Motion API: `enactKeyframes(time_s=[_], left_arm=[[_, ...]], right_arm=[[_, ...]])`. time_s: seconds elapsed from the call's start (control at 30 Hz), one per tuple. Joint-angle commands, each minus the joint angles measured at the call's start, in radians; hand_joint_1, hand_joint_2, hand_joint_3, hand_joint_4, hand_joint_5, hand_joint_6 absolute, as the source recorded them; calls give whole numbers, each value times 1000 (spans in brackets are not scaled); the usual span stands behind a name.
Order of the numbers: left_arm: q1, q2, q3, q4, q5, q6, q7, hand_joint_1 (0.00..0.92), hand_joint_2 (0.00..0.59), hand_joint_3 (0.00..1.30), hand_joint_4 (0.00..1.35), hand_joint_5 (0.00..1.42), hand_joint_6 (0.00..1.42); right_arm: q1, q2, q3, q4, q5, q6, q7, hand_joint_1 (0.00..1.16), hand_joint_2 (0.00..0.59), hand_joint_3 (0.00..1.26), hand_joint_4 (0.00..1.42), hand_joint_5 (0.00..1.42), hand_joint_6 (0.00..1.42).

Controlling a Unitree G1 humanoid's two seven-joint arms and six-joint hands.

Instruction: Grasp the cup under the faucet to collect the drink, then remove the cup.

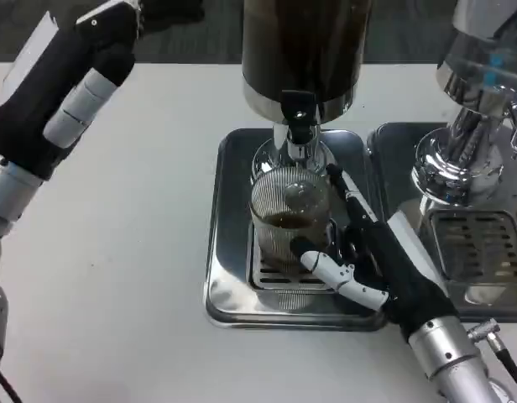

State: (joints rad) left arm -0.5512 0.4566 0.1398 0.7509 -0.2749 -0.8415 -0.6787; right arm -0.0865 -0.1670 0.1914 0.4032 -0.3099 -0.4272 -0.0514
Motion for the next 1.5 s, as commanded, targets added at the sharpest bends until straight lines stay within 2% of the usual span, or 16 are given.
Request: enactKeyframes(time_s=[0.03,0.33,0.7,0.93,1.17,1.5], left_arm=[[33,16,20,-1,2,9,-12,0,126,329,286,212,152],[86,27,33,15,22,19,-8,0,139,343,300,223,153],[135,21,36,27,44,37,0,0,144,350,308,225,153],[166,20,36,30,60,41,2,0,145,356,320,228,153],[170,33,39,37,64,46,-1,0,148,359,322,231,153],[173,55,38,47,66,52,-8,0,153,368,333,238,153]], right_arm=[[-23,-9,6,27,-7,-19,7,406,213,0,0,0,0],[-44,-19,15,56,-32,-23,-3,405,214,0,0,0,0],[-57,-17,24,69,-69,-19,-21,395,218,0,0,0,0],[-89,-5,18,141,-44,-76,-21,390,215,0,0,0,0],[-134,0,7,243,11,-173,5,392,214,0,0,0,1],[-182,12,3,329,47,-241,30,408,212,0,0,0,36]])
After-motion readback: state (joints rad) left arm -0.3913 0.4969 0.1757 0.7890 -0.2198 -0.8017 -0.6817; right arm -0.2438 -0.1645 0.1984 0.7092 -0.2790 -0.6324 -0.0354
